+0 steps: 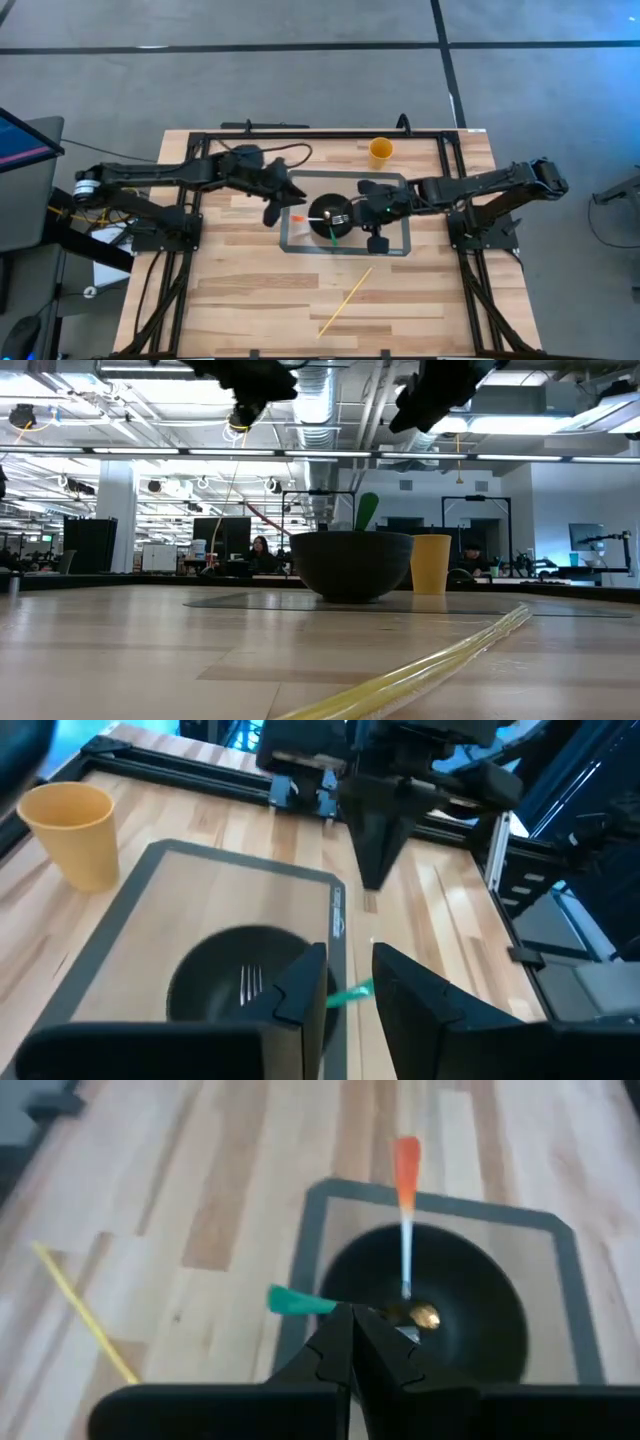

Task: Pick & Place Utensil
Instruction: Put the yellow cup on the top right of the transparent mat

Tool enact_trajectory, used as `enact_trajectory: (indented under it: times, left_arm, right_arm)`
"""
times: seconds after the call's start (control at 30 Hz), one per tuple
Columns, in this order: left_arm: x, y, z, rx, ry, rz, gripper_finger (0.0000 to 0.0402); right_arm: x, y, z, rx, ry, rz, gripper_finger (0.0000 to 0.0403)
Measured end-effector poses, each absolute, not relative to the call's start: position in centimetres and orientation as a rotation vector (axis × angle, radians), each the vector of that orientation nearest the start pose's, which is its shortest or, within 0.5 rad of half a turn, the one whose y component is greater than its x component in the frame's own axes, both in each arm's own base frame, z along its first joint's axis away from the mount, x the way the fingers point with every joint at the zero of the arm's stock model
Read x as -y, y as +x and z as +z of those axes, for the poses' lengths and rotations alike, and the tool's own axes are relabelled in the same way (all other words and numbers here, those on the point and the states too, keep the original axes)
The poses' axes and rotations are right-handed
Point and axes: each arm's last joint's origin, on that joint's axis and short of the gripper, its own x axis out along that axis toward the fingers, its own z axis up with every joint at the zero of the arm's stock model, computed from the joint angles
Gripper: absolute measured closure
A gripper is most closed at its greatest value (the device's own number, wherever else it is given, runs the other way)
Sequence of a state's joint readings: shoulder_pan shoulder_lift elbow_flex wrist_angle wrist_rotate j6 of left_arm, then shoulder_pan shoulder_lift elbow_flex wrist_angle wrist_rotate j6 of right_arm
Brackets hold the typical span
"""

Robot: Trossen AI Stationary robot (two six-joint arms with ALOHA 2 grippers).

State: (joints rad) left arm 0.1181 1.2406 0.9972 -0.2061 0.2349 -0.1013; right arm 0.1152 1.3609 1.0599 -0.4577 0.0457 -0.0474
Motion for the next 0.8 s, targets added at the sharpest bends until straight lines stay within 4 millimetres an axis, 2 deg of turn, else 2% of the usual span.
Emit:
enact_trajectory:
  times: [0.2,0.33,0.5,0.67,0.8]
  left_arm:
    - [-2.2,24.1,29.4,-0.445,-0.185,-0.089,0.0317]
    - [-2.0,22.8,27.9,-0.46,-0.188,-0.088,0.0317]
    - [-1.9,21.9,26.0,-0.496,-0.194,-0.086,0.0317]
    - [-1.9,21.5,24.7,-0.524,-0.199,-0.083,0.0317]
    - [-1.9,21.3,24.0,-0.545,-0.202,-0.082,0.0317]
  right_arm:
    - [-3.3,28.4,27.8,-0.766,-0.014,-0.084,0.0401]
    - [-2.9,28.3,27.9,-0.745,0.012,-0.23,0.0401]
    - [-2.0,29.0,26.9,-0.743,0.041,-0.401,0.0401]
    - [-0.5,30.0,25.7,-0.774,0.053,-0.456,0.0401]
    - [1.6,30.4,24.7,-0.819,0.034,-0.503,0.0401]
